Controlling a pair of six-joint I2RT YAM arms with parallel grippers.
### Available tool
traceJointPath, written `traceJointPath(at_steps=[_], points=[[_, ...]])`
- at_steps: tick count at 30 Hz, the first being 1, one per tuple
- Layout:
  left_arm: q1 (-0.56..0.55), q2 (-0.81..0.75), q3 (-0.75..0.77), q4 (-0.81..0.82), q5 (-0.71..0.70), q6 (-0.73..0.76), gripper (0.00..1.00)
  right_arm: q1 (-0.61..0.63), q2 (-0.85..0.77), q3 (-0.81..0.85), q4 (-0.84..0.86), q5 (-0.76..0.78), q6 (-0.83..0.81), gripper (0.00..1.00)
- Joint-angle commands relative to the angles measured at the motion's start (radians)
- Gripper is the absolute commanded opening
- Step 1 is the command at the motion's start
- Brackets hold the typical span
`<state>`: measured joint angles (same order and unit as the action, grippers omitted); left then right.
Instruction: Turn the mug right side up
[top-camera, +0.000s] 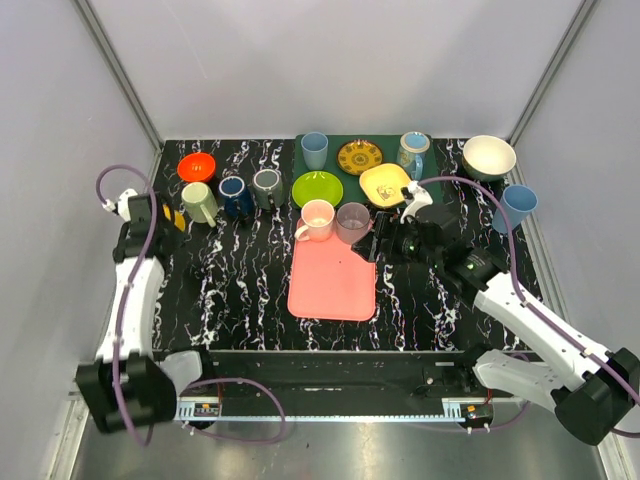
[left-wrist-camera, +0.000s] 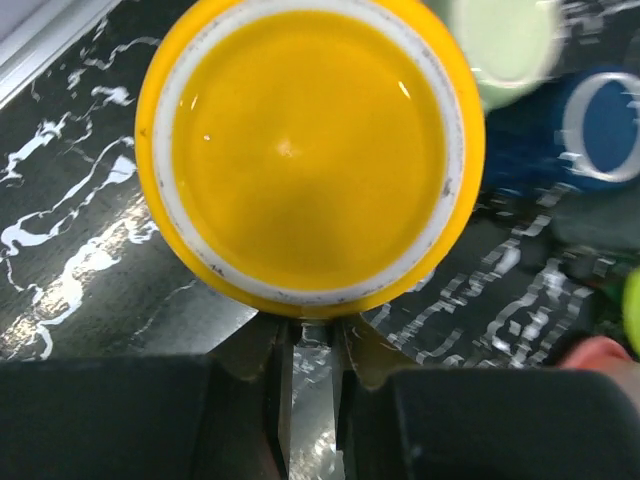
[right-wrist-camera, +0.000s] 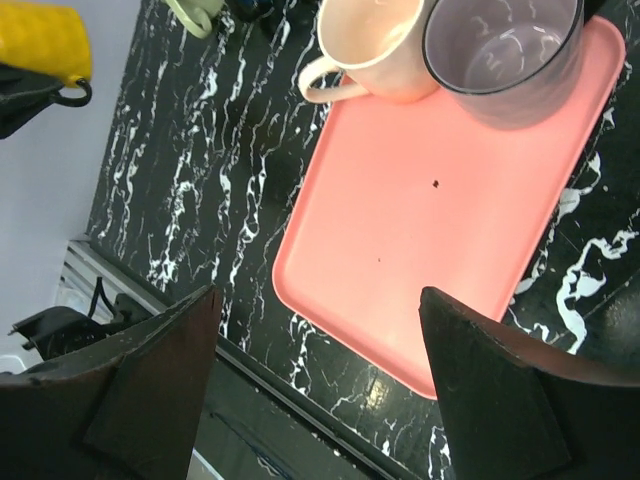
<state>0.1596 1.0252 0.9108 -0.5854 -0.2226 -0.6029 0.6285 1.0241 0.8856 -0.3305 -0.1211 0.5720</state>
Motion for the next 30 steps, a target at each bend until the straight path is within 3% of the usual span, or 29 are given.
traceJointPath(at_steps=[1, 7, 15, 23, 30], points=[[0.096, 0.177, 0.089, 0.091, 0.020, -0.021, 0.00, 0.004, 0.004, -0.016, 0.010, 0.015, -0.026, 0.85], [0.109, 0.443, 0.244, 0.121, -0.047, -0.025, 0.00, 0.004, 0.004, -0.022, 0.011, 0.003, -0.021, 0.85], [0.150, 0.728, 0.448, 0.096, -0.031, 0.022, 0.00, 0.004, 0.011, -0.021, -0.002, 0.014, -0.027, 0.85], [0.155, 0.875, 0.525, 0.107, -0.014, 0.038, 0.00, 0.002, 0.021, 0.018, -0.039, 0.057, -0.055, 0.86], [0.152, 0.915, 0.533, 0.142, 0.019, 0.051, 0.00, 0.002, 0.070, 0.033, -0.036, 0.066, -0.052, 0.85]])
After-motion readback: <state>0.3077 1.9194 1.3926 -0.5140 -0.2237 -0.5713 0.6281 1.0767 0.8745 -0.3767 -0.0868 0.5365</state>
